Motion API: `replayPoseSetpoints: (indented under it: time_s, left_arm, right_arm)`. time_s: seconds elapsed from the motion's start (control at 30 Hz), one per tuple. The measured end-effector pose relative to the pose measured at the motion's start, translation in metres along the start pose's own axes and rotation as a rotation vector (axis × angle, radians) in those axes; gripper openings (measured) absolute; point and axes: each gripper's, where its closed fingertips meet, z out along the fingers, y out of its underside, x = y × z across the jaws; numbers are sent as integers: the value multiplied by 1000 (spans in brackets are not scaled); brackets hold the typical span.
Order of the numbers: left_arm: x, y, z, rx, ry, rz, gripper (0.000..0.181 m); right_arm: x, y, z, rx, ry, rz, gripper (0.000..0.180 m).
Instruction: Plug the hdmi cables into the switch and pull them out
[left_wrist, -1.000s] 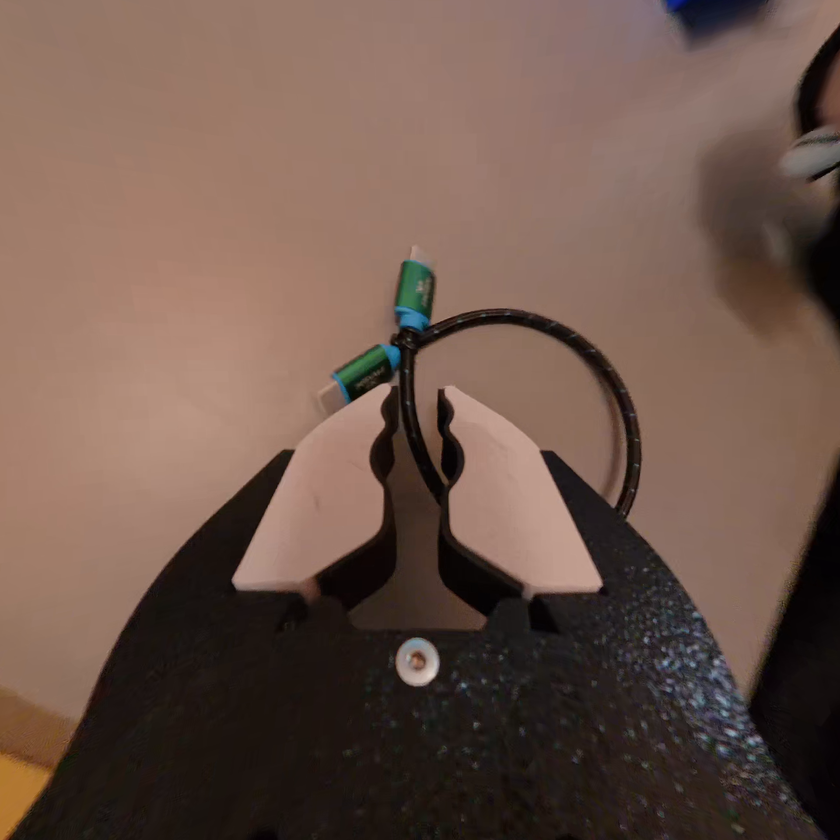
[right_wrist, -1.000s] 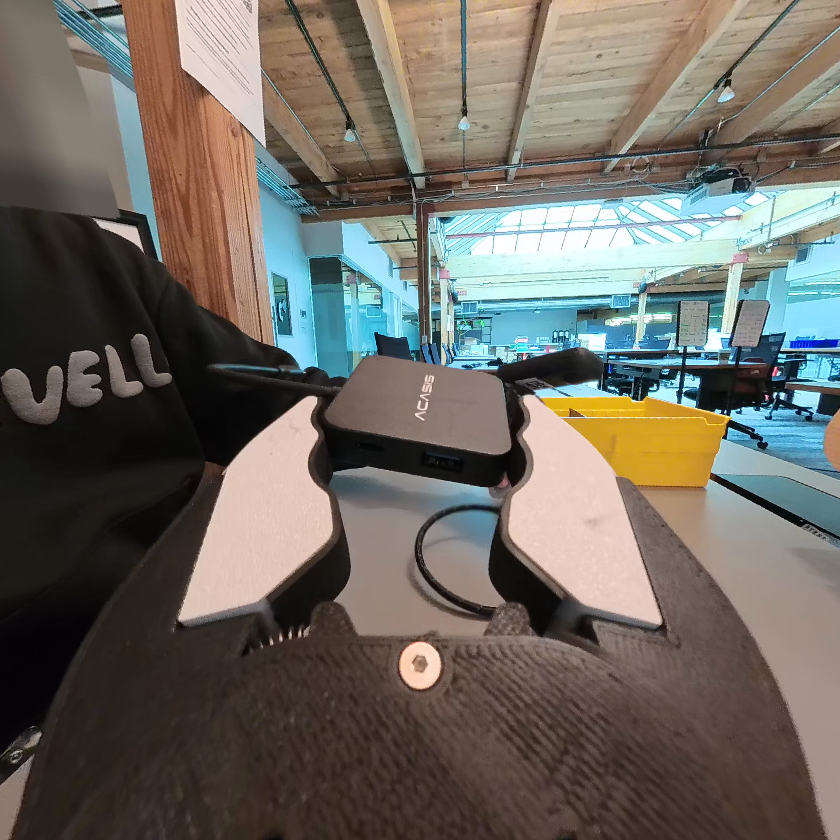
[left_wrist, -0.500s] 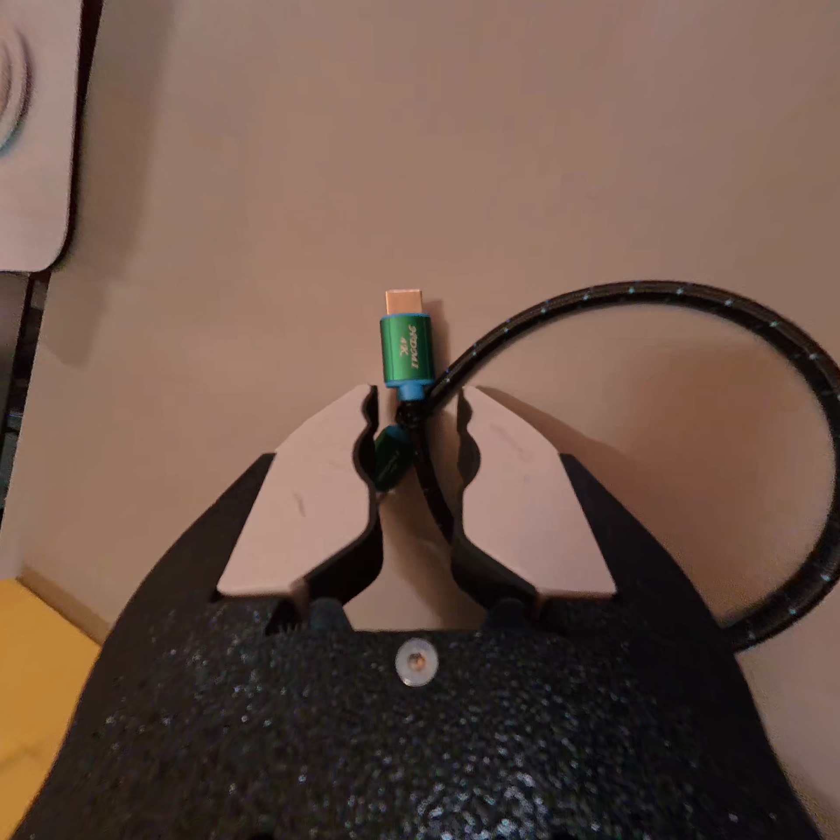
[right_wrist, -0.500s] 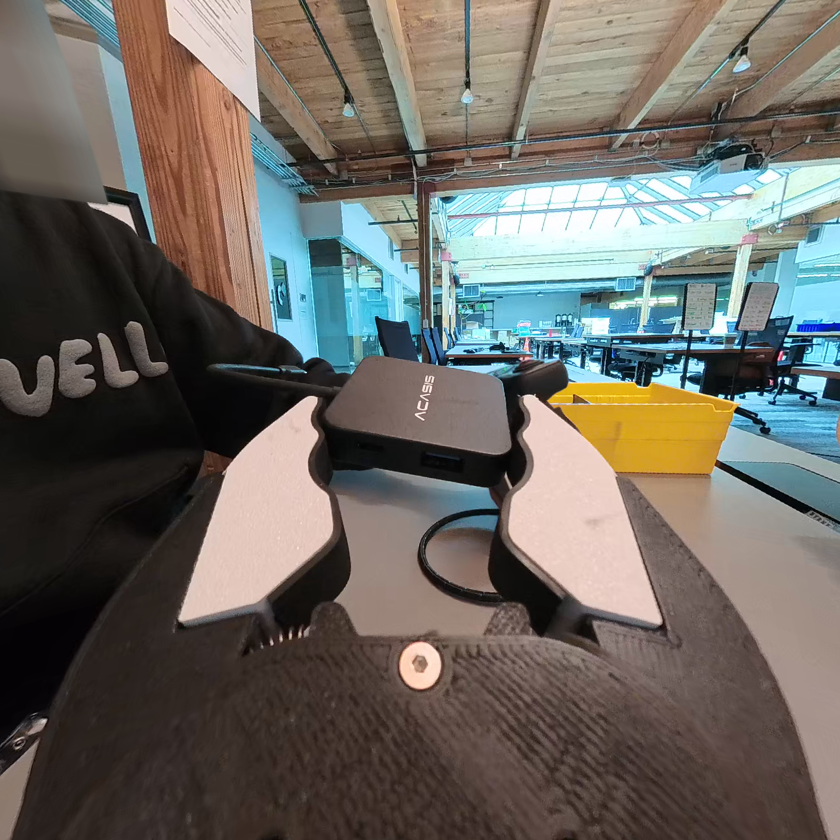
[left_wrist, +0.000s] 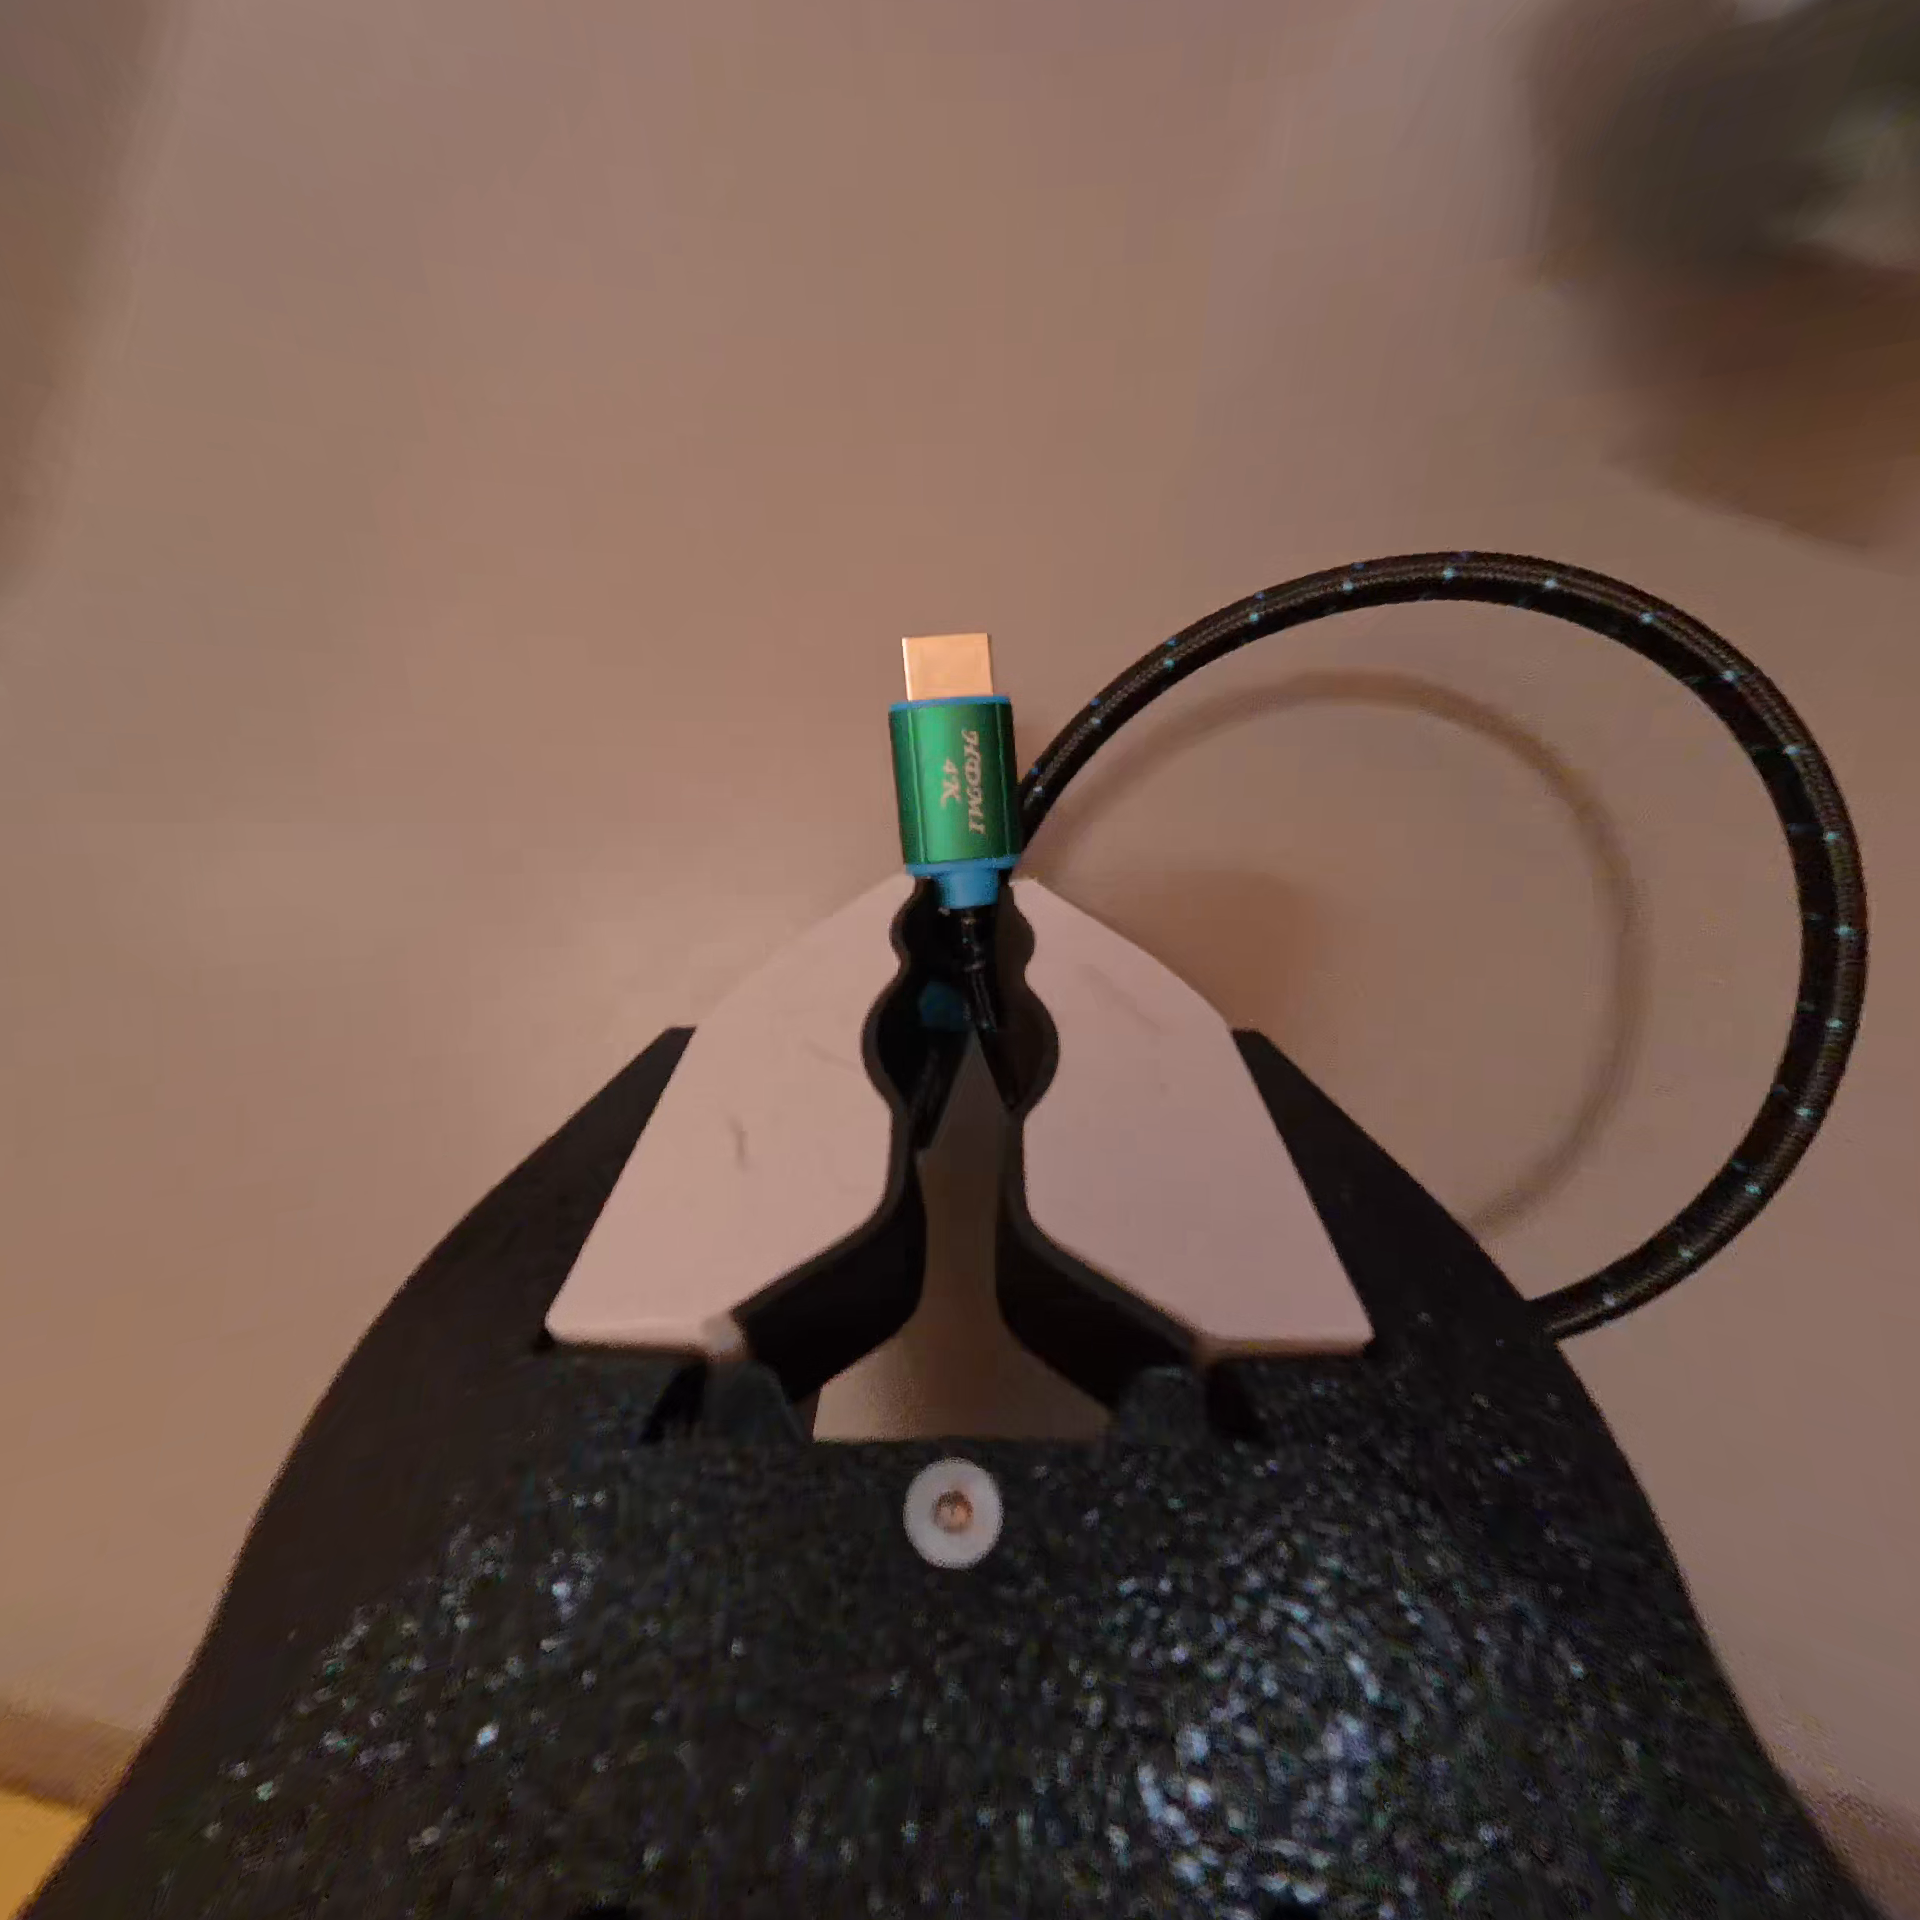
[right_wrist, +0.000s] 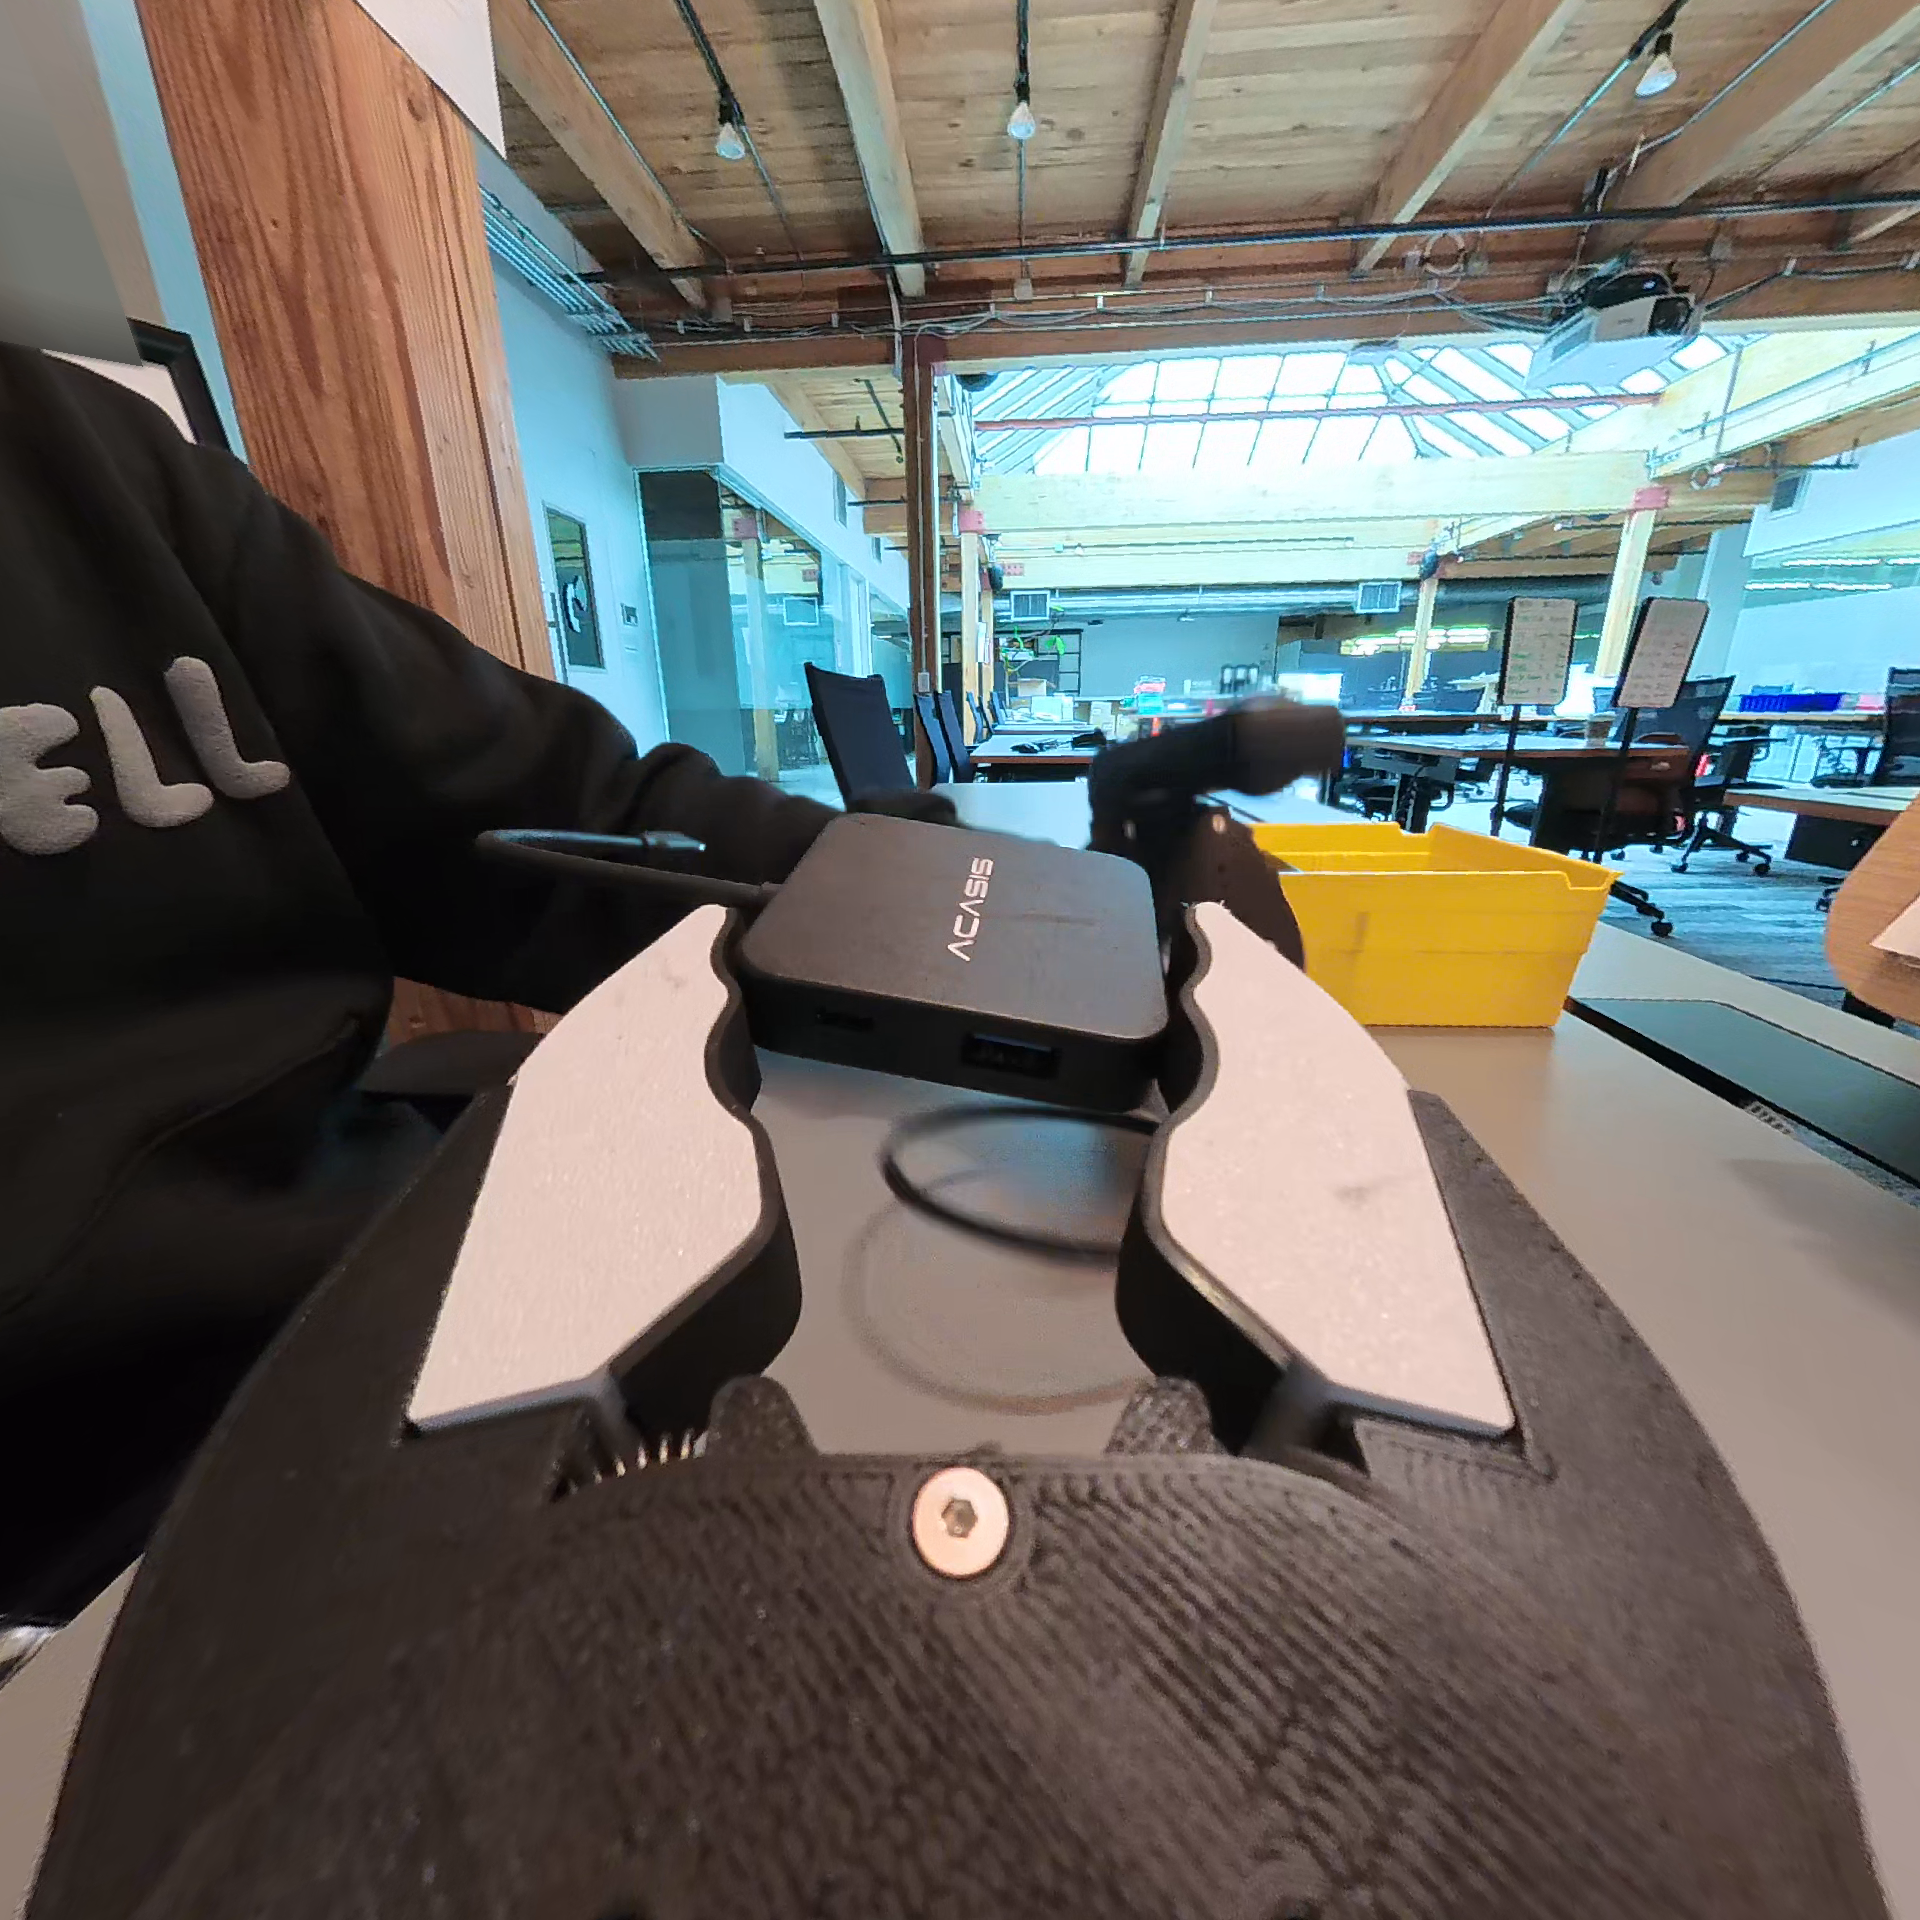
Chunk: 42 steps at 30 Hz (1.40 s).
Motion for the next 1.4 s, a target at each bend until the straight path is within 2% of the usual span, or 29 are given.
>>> replayPoseSetpoints:
  time_s: [0.03,0.17,0.4,0.63,0.67,0.73,0.8,0.83,0.93,1.0,1.1,1.4]
  left_arm:
    - [10,-7,-8,14,61,1,10]
    - [43,-25,-36,-15,178,107,10]
    - [87,-48,-72,-158,230,349,10]
    - [104,-66,-88,-239,230,431,10]
    - [98,-64,-89,-269,195,454,10]
    - [61,-53,-99,-402,5,511,10]
    - [20,-44,-119,-498,-167,488,10]
    - [11,-43,-126,-486,-187,449,10]
    - [40,-58,-133,-271,33,346,10]
    - [66,-67,-135,-207,151,332,10]
    - [92,-69,-128,-243,234,350,10]
    - [112,-71,-93,-368,253,392,10]
  right_arm:
    - [0,-1,0,1,0,-4,77]
    - [-3,0,1,-3,-23,1,77]
    - [-9,5,2,-18,-71,43,77]
    - [-16,11,6,-37,-119,62,77]
    - [-17,9,5,-36,-123,58,77]
    - [-16,4,1,-22,-109,35,77]
    - [-14,-1,-4,-2,-96,25,77]
    - [-12,-3,-6,5,-84,20,77]
    - [-8,-4,-5,3,-52,-5,77]
    - [-8,2,-2,-29,-46,-28,77]
    - [-11,10,6,-60,-55,-50,77]
    - [-18,18,14,-81,-92,-54,77]
